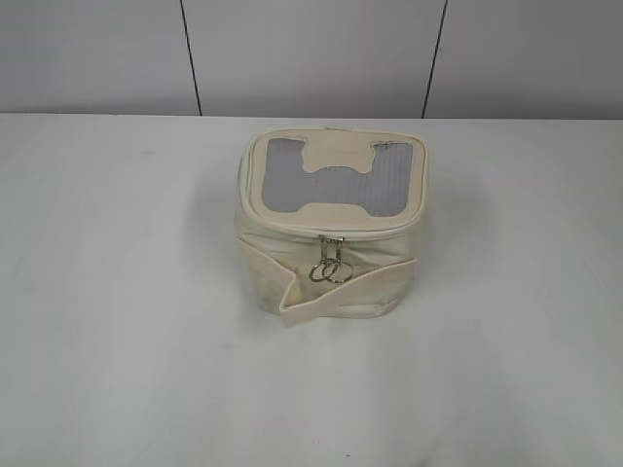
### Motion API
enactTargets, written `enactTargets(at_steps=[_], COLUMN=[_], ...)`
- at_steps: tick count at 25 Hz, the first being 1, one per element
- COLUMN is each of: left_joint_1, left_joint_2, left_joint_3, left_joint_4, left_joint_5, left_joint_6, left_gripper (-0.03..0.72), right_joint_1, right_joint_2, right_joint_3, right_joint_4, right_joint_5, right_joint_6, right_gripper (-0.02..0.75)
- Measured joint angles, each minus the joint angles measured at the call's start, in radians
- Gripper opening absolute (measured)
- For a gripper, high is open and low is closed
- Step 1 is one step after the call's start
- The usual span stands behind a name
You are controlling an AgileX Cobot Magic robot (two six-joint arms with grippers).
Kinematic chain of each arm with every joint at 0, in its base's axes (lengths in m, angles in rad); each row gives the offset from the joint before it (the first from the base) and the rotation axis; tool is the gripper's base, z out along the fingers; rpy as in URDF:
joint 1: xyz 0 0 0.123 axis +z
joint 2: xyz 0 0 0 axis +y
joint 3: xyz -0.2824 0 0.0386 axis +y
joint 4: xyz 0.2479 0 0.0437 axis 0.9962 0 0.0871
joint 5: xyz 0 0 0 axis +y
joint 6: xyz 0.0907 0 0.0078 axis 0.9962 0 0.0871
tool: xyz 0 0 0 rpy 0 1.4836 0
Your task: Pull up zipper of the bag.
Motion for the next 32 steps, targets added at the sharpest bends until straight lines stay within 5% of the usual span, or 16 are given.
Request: enactTargets(at_steps=[8, 17, 32], left_joint_1=[0.013, 0.347, 0.355], left_joint_2=[0.000, -0.015, -0.015], left_joint_3=[0.001, 0.002, 0.002], left_joint_4=[0.001, 0.002, 0.002], left_joint_5=[0.000, -0.002, -0.002], left_joint_6=[0.000, 0.000, 0.000], left_gripper=[0.354, 0.321, 0.281], right_joint_1=[-0.010, -0.343, -0.372], right_joint_2=[0.000, 0.000, 0.000], right_joint_3=[0.000, 0.000, 0.000], right_joint_4=[0.000, 0.000, 0.003], right_joint_5=[0.000, -0.003, -0.003], right_joint_6=[-0.001, -0.002, -0.002], right_gripper=[0.473, 0.473, 0.473])
